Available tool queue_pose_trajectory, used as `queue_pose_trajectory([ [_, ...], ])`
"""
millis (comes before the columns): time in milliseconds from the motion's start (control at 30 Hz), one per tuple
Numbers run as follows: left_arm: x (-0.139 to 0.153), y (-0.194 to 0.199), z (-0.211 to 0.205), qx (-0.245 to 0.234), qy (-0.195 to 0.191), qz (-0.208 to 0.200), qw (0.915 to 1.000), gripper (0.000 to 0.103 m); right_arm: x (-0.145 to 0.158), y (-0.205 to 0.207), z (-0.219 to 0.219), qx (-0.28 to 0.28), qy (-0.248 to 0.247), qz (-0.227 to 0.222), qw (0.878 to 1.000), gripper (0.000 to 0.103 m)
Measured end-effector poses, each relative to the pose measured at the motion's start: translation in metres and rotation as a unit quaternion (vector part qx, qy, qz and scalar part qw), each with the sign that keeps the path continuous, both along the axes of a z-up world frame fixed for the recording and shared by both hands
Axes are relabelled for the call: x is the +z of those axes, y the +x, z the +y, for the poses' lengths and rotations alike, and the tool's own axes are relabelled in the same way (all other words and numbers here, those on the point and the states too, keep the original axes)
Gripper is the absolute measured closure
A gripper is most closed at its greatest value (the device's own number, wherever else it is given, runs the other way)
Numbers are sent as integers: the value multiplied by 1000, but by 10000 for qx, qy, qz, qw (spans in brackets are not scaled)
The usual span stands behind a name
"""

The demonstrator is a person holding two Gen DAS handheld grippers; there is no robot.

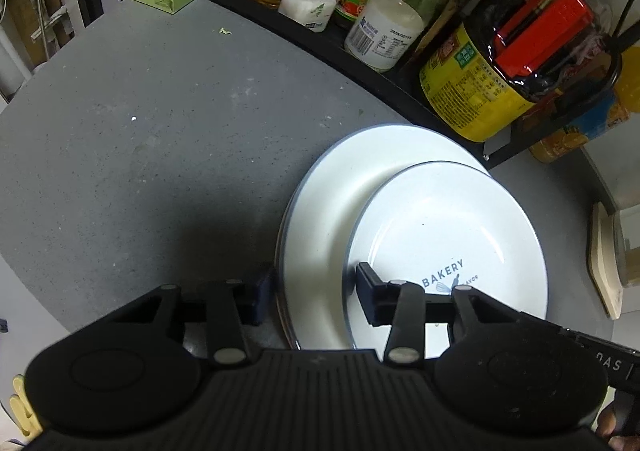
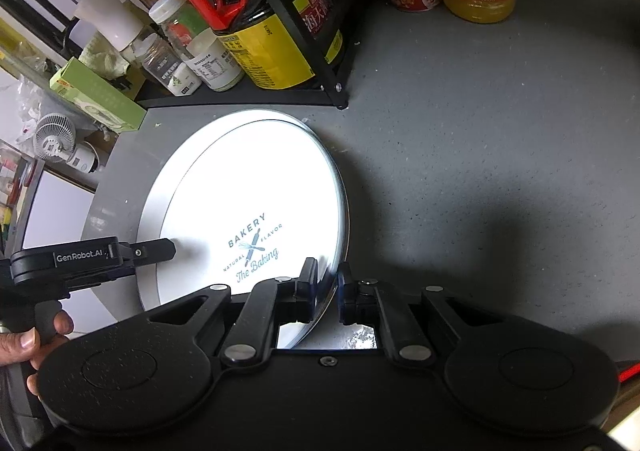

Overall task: Organize plates and bowls
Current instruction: 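Open both grippers to release the 'BAKERY' plate onto the stack, then move both tools to the red bowl holding the nested bowls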

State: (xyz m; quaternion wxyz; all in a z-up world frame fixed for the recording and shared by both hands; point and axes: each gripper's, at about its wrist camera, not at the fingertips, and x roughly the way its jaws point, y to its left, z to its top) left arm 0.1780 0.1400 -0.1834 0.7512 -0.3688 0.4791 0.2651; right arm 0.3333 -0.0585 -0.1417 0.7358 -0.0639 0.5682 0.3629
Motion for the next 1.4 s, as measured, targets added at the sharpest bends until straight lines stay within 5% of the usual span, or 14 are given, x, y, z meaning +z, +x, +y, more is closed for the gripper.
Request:
queue_pose_trajectory([
  [567, 1, -5, 10, 116, 119, -179, 9997, 78, -10, 0, 8, -25, -97, 124, 9999, 78],
  [900, 2, -2, 10, 112, 171, -61, 9998, 79, -12, 2, 3, -213, 23, 361, 9991, 75],
  [1067, 10, 1, 10, 108, 126, -48, 9999, 72, -1, 3, -4, -285, 231, 374, 9986, 71],
  [1133, 15, 2, 8, 108, 159, -16, 9998, 67, 6, 4, -7, -323, 305, 350, 9984, 54],
  [1267, 28, 7, 1, 48, 252, -44, 9997, 51, 23, 5, -15, -394, 466, 235, 9979, 44],
  [1400, 43, 16, -11, -131, 309, -158, 9993, 48, 39, 8, -26, -500, 656, 129, 9965, 32],
])
